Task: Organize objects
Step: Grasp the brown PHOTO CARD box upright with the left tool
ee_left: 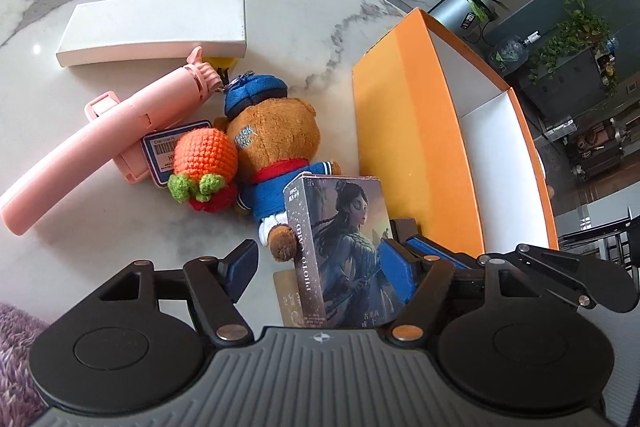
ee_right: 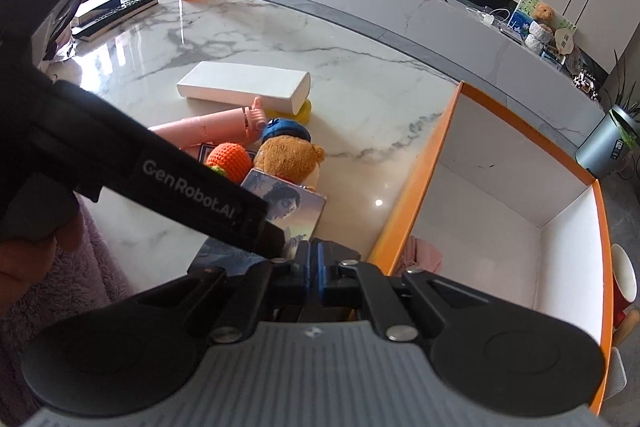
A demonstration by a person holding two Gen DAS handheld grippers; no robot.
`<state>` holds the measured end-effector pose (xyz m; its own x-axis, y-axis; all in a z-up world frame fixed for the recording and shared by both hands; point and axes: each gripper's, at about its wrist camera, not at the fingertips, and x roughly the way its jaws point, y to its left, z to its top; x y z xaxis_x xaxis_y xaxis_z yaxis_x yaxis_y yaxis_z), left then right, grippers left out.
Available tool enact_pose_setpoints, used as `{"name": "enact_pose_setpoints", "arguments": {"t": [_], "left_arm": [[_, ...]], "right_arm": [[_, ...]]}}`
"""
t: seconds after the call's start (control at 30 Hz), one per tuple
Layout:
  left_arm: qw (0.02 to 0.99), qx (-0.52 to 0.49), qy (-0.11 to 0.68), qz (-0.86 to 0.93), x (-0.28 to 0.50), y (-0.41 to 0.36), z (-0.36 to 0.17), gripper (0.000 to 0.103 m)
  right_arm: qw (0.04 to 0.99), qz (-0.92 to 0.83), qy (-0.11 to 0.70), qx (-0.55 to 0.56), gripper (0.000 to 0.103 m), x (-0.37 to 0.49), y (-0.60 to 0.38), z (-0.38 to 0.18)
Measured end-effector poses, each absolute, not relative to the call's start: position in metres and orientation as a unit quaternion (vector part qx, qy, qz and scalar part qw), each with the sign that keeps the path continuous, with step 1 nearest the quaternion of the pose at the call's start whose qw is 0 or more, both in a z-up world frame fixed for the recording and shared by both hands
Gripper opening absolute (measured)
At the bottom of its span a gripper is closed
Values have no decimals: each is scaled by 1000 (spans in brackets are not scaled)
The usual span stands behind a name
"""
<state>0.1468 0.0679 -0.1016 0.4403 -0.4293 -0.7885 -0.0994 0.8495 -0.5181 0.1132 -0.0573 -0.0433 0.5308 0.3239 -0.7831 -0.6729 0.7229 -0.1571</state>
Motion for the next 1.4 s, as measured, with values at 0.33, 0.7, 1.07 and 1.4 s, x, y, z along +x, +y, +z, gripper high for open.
{"name": "enact_pose_setpoints", "arguments": {"t": [0.33,0.7,1.07,1.4], "left_arm": [[805,-292,505,-105,141,81,-97,45],[785,-330,517,-90,143,84,-111,72],[779,-330,521,-111,148,74,-114,71],[789,-335,500,-122,140,84,-100,36]], "right_arm": [[836,327,407,-168,0,117,-56,-42],[847,264,359,-291,0,100,-47,-38],[823,279,360,-339,0,93,-40,-54],[829,284,375,-302,0,100,-44,-53]]}}
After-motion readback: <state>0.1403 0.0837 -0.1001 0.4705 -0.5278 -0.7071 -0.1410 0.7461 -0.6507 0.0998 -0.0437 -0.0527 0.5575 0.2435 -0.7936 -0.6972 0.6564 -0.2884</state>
